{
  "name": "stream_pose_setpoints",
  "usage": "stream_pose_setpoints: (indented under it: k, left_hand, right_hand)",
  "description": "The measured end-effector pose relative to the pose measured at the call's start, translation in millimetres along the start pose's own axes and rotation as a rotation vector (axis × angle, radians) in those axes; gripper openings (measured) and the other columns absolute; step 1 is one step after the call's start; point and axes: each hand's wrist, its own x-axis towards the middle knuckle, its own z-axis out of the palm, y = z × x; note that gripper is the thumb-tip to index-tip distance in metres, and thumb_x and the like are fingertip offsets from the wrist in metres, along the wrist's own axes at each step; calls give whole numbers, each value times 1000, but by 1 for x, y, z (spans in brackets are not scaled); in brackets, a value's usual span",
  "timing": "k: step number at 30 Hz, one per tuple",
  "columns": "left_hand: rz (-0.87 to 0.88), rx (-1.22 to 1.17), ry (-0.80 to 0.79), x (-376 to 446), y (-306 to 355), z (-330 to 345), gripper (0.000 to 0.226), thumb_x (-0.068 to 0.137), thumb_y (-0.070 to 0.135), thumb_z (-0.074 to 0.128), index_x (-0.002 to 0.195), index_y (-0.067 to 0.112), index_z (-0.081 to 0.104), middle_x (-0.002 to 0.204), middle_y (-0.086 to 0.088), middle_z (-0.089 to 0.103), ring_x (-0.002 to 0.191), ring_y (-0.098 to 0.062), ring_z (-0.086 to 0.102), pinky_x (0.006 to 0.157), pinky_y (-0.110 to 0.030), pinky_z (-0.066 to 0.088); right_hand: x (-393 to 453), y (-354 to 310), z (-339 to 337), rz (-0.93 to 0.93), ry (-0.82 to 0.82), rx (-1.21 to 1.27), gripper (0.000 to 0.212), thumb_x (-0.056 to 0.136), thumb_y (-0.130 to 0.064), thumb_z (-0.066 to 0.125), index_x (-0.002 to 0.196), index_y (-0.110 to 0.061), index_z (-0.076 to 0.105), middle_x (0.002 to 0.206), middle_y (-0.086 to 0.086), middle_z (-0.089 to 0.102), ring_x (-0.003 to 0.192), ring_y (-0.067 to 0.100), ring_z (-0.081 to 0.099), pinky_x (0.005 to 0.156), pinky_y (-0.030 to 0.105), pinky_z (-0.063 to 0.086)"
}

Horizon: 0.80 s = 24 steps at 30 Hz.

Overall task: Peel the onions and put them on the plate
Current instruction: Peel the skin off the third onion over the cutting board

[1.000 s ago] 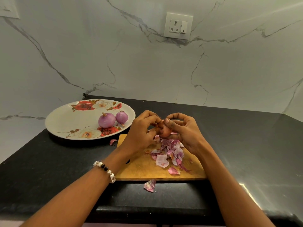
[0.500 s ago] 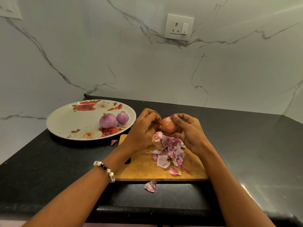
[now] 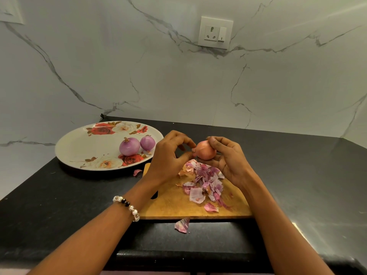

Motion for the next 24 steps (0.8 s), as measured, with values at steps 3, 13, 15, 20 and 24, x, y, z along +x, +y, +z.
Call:
stream_pose_setpoints:
  k: [3, 13, 15, 20, 24]
  left_hand:
    - [14, 18, 10, -1, -1, 1, 14, 75, 18, 79, 85, 13, 72, 104, 4, 55, 96, 1, 52, 75, -2, 41]
    - [29, -41, 31, -4, 4, 3, 13, 80, 16, 74, 91, 14, 67, 84, 5, 67, 84, 2, 60, 68, -7, 48]
    - [33, -46, 34, -4, 5, 2, 21, 80, 18, 74, 100, 15, 67, 87, 8, 66, 87, -1, 61, 69, -8, 49]
    - [79, 102, 24, -4, 0, 7, 22, 78, 29, 74, 94, 14, 71, 93, -1, 65, 85, -14, 58, 67, -23, 53]
    - [57, 177, 66, -6, 1, 9, 17, 74, 22, 79, 87, 11, 73, 100, -6, 61, 96, -15, 52, 74, -13, 40]
  right_hand:
    - [-1, 0, 0, -15, -55, -47, 51, 77, -24, 68, 120, 0, 59, 121, 20, 61, 106, 38, 67, 69, 44, 63]
    - [1, 4, -1, -40, -95, -141, 50, 76, -22, 70, 120, 0, 60, 109, 18, 66, 105, 38, 68, 75, 55, 59]
    - [1, 5, -1, -42, -94, -146, 49, 77, -22, 70, 120, 0, 60, 111, 19, 65, 106, 38, 67, 76, 56, 59]
    - [1, 4, -1, -45, -102, -122, 46, 79, -21, 70, 119, 0, 60, 114, 24, 65, 102, 40, 69, 74, 53, 61]
    - [0, 4, -1, -52, -100, -154, 42, 81, -21, 69, 117, -2, 60, 105, 19, 68, 94, 36, 71, 74, 52, 61]
